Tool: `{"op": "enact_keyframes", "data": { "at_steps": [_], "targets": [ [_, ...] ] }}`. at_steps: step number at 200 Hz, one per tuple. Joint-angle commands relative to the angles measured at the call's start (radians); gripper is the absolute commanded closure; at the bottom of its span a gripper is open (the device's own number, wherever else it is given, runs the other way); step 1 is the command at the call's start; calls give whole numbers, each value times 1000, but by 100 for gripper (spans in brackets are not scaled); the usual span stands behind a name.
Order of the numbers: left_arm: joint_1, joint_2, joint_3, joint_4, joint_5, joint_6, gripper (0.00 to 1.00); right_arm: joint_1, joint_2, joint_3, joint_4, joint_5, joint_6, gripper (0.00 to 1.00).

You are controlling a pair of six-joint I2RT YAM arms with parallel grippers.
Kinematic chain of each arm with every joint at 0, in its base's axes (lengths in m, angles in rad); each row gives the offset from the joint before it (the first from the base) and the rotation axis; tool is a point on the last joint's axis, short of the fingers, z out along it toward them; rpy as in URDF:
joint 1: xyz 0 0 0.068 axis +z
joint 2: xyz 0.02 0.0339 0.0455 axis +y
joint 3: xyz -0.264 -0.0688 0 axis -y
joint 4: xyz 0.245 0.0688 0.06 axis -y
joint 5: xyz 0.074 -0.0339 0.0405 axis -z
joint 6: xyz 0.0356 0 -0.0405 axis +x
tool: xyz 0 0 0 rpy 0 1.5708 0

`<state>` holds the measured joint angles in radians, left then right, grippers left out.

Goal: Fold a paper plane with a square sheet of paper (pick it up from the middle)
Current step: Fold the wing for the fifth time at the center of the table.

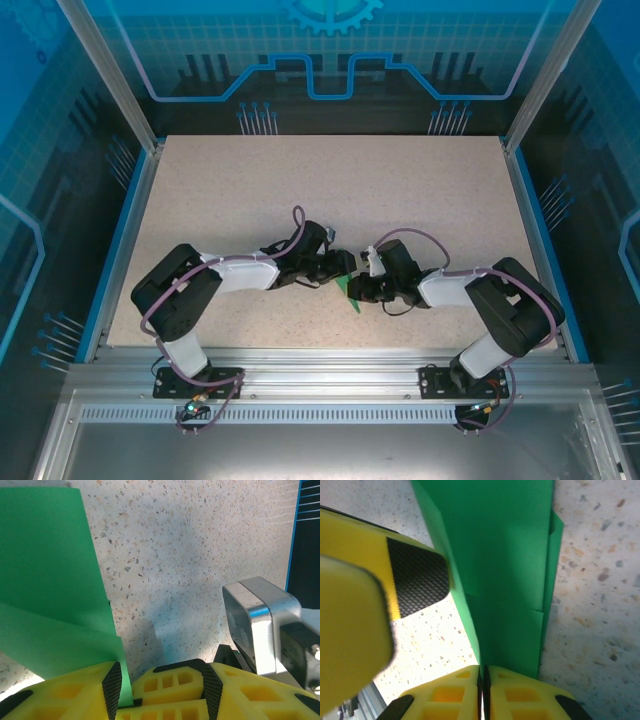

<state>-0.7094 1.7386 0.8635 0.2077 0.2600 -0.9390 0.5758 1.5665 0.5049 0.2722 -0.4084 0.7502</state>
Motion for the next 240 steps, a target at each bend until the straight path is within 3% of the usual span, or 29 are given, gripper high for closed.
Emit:
{"op": "enact_keyframes", "data": {
  "at_steps": [1, 58, 185, 240],
  "targets": [
    [9, -13, 15, -22, 15, 22, 49, 0, 12, -3, 49, -45, 54, 89],
    [13, -1, 25, -22, 24, 30, 49, 9, 18, -5, 67, -24, 105, 89],
    [13, 31, 36, -24, 33, 34, 49, 36, -46, 61, -162, 83, -14, 62],
    [12, 32, 39, -27, 35, 35, 49, 42, -26, 76, -191, 112, -31, 60]
  ]
}}
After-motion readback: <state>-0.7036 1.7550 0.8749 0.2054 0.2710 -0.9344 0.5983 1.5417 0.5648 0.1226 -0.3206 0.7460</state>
